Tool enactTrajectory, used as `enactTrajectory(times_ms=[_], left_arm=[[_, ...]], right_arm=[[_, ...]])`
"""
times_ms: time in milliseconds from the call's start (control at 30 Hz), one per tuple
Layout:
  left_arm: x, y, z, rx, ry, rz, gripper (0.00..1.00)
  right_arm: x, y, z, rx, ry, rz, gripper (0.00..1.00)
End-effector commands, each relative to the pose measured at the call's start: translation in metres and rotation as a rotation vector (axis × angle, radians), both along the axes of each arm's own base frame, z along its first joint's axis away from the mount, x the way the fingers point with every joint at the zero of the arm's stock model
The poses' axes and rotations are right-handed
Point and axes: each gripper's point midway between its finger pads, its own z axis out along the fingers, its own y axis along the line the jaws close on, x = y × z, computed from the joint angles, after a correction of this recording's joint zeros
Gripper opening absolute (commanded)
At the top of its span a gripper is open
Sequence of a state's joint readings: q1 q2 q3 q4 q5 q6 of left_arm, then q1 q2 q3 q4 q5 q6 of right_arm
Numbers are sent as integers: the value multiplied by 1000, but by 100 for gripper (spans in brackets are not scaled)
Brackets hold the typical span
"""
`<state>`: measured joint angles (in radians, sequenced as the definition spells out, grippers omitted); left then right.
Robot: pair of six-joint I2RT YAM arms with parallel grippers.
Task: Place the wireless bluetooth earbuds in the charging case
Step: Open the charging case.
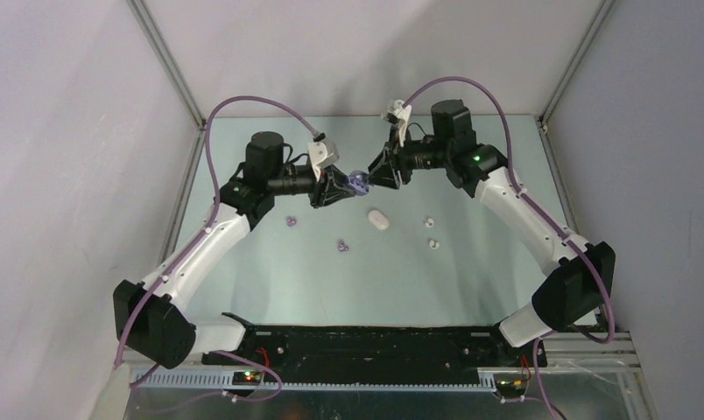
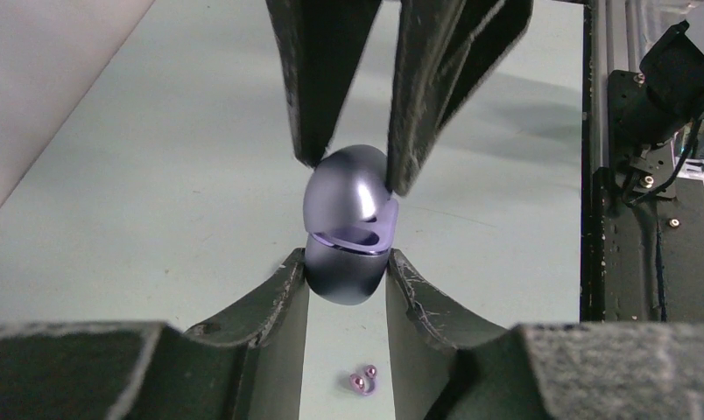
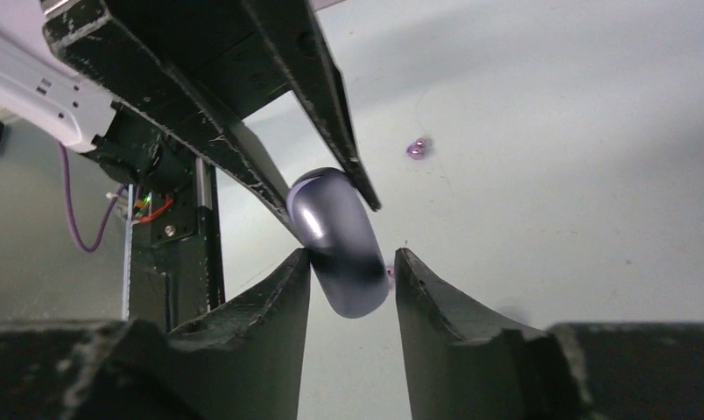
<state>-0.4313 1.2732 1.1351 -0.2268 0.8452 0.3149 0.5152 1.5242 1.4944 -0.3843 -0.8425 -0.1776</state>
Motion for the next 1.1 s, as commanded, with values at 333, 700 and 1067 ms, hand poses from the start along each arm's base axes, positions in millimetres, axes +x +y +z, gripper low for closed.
enactTrajectory(times_ms=[333,700,1067], left_arm=[[-2,-5,15,-46,-2,-49,0],[1,-4,18,-67,13,-48,0],[2,-4,22,-90,30,-50,0]], right_arm=[[39,-12,26,72,-32,-114,49],[16,-26,33,122,-13,43,68],[12,-7,6,72,7,110,69]])
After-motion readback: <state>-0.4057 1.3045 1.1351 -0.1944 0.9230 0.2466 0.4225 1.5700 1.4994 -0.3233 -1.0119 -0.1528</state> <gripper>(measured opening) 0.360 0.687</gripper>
